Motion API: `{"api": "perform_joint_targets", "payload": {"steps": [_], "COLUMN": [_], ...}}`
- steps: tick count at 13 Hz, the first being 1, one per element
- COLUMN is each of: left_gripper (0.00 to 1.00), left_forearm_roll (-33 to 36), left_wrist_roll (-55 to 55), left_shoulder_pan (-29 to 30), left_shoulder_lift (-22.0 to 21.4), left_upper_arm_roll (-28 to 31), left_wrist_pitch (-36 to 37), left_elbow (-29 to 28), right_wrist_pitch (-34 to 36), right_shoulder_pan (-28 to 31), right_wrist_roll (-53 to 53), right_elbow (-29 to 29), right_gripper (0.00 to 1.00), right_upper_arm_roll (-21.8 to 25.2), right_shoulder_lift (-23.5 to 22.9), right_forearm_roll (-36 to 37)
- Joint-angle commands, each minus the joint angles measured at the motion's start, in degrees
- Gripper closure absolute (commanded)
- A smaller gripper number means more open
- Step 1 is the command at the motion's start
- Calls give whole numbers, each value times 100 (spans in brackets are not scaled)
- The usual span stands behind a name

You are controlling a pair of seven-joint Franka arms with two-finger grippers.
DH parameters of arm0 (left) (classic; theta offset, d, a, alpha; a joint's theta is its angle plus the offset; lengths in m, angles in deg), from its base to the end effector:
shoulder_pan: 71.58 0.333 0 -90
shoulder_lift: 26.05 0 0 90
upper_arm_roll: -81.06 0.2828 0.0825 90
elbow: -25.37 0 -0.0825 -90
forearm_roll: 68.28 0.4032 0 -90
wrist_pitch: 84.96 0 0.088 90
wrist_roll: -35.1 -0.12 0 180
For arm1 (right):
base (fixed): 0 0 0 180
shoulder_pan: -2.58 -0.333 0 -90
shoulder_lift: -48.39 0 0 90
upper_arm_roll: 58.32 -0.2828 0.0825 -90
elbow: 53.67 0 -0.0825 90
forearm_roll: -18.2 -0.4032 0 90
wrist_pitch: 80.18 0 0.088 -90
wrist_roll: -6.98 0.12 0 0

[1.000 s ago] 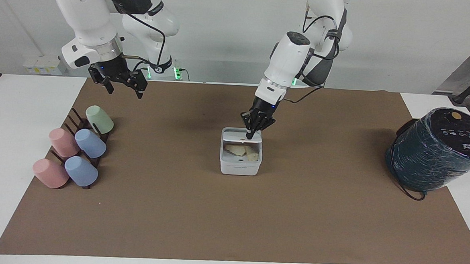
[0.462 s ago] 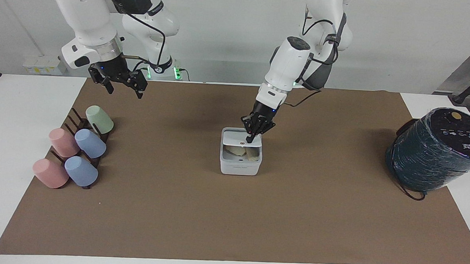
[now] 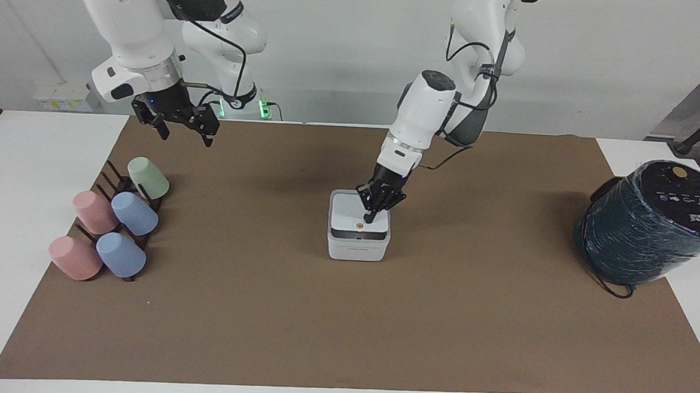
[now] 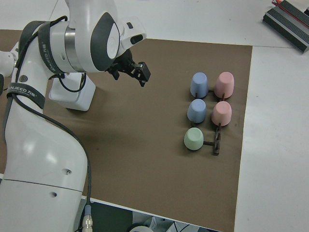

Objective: Close trash can lid
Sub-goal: 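Push the raised lid with the left gripper down over the can, then press the lid flat onto the can with the left gripper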

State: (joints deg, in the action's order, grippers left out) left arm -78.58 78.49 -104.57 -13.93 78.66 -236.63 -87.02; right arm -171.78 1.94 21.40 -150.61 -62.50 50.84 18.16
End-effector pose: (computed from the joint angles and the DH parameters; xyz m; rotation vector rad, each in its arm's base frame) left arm 0.5341 -0.3738 0.3649 2.6885 0.3795 0.3916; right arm 0.5586 0.0478 0.5454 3.1188 -0.2622 -0.0774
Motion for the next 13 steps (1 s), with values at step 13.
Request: {"api": "perform_joint_targets", "payload": {"steps": [13], "left_gripper": [100], "left_forearm_roll": [-86], "left_wrist_roll": [-49], "left_shoulder_pan": [-32], "left_shoulder_lift": [554], "left_upper_arm_roll": [-6], "left_wrist_pitch": [-328], "left_elbow": [200], "right_wrist_pitch": [-104], "right_shoulder_pan": [20], "right_wrist_roll": [-150], "right_elbow": [-106], "right_gripper": [0], "right_upper_arm_roll": [13], "right_shoulder_lift": [63], "right_forearm_roll": [-129]}}
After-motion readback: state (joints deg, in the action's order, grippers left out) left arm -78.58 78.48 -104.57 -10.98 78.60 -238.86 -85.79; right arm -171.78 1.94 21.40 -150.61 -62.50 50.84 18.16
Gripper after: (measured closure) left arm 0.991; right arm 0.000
